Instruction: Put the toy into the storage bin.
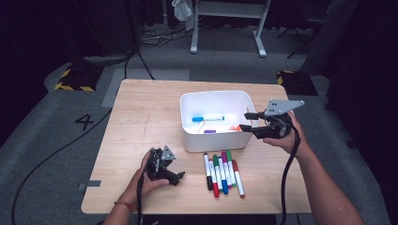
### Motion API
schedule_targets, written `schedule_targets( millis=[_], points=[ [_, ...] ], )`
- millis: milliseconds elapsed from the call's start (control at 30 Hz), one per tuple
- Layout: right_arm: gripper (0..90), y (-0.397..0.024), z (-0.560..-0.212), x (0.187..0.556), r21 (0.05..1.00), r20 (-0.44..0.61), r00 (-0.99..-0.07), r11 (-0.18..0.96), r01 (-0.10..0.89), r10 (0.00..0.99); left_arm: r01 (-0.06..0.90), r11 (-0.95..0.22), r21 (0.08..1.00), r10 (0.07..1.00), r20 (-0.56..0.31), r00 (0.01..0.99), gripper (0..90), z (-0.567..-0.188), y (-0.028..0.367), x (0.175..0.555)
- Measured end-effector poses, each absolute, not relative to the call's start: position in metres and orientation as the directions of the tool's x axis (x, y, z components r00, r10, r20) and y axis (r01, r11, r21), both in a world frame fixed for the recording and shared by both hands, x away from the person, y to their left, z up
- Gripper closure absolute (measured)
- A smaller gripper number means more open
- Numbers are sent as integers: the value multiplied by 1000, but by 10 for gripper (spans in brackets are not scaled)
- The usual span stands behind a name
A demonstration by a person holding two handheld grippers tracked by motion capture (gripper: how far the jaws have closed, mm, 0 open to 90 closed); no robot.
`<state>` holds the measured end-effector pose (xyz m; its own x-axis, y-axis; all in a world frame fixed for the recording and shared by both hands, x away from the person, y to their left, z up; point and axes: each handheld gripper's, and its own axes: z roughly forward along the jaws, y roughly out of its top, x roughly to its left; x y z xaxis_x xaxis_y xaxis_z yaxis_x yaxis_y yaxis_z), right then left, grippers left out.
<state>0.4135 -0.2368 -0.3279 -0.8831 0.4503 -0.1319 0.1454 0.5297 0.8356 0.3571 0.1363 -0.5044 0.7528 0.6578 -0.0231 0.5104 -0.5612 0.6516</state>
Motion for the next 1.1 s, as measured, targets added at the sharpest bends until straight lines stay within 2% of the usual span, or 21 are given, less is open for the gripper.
schedule_targets(
  millis=[167, 467, 867, 1100],
  points=[
    [487, -256, -338, 390, 855, -110, -872, 492, 163, 478, 510, -561, 652, 658, -23, 753, 0, -504, 136, 357],
    [452, -263, -386, 361, 830, -76, -874, 517, 211, 480, 511, -561, 652, 658, -23, 753, 0, -504, 136, 357],
    [449, -246, -446, 354, 763, -27, -890, 585, 276, 455, 511, -561, 651, 658, -23, 753, 0, -504, 136, 357],
    [441, -239, -466, 356, 741, 7, -890, 596, 310, 455, 510, -561, 651, 658, -23, 753, 0, -504, 136, 357]
  ],
)
